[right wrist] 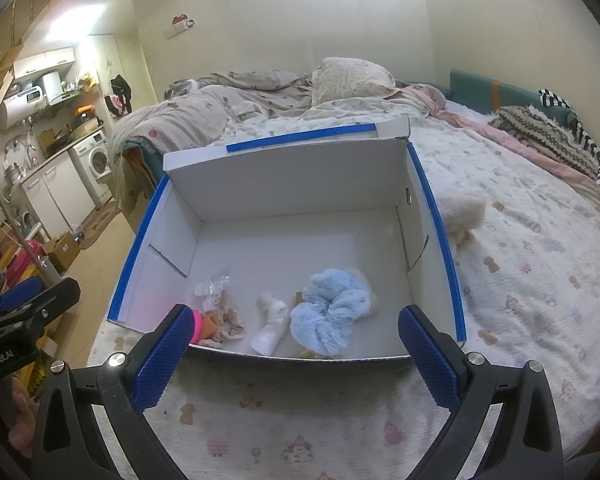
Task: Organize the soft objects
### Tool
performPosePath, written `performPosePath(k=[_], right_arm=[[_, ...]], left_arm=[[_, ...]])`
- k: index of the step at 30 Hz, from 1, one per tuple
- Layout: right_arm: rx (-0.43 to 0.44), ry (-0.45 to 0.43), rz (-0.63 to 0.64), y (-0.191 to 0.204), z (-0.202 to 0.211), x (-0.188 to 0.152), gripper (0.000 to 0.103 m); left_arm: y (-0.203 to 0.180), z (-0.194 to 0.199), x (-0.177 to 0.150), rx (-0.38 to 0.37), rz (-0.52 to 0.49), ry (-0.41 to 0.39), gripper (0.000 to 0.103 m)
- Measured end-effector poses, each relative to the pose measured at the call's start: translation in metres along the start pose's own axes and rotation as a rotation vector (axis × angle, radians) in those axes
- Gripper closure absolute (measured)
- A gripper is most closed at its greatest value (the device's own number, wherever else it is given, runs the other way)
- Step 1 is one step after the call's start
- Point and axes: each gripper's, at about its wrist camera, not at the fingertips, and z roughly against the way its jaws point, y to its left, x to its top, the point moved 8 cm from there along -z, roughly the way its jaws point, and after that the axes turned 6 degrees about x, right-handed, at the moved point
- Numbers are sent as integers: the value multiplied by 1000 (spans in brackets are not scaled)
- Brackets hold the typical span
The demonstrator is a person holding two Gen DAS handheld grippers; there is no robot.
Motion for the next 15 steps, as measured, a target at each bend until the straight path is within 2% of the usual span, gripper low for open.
performPosePath(k=[15], right_arm=[[0, -4, 2, -1, 0, 2, 0]], left_arm=[[-6, 0, 1, -20, -1, 0, 2]])
